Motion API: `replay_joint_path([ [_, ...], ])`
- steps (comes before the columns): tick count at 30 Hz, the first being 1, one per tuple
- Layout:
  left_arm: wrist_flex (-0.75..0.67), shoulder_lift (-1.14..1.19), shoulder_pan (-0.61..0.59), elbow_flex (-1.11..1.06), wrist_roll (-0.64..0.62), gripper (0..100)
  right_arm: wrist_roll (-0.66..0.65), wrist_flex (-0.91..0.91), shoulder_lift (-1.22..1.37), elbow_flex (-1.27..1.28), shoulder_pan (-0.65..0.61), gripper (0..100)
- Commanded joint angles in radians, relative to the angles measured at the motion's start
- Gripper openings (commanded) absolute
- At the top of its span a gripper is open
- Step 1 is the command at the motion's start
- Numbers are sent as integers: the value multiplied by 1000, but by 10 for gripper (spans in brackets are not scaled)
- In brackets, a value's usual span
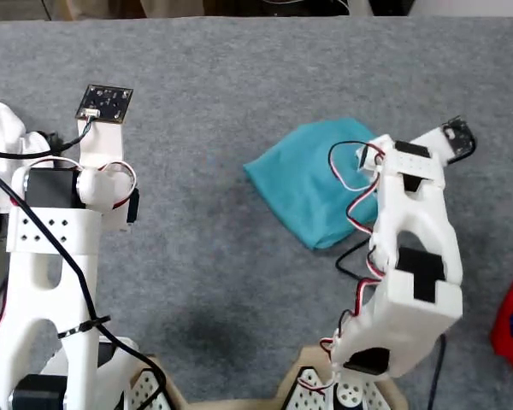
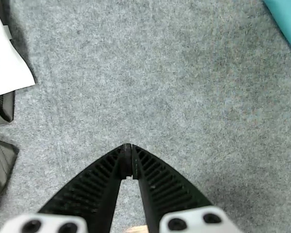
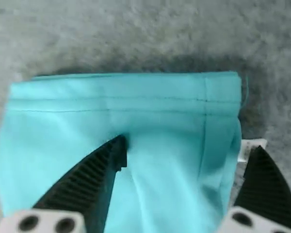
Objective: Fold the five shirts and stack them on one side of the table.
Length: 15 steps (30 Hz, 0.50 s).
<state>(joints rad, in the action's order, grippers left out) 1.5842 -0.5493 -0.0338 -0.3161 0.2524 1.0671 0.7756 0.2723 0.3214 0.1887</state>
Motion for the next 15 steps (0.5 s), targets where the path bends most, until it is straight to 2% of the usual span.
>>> replay_joint_path([
  [1,-5,-22,-9,8,6,20,20,-15,30,-77,-8,382],
  [7,-5,-22,-9,5,6,20,17,-8,71,-140,1,372],
  [15,-5,-22,-9,2,6,20,-44,-37,76,-145,13,127],
])
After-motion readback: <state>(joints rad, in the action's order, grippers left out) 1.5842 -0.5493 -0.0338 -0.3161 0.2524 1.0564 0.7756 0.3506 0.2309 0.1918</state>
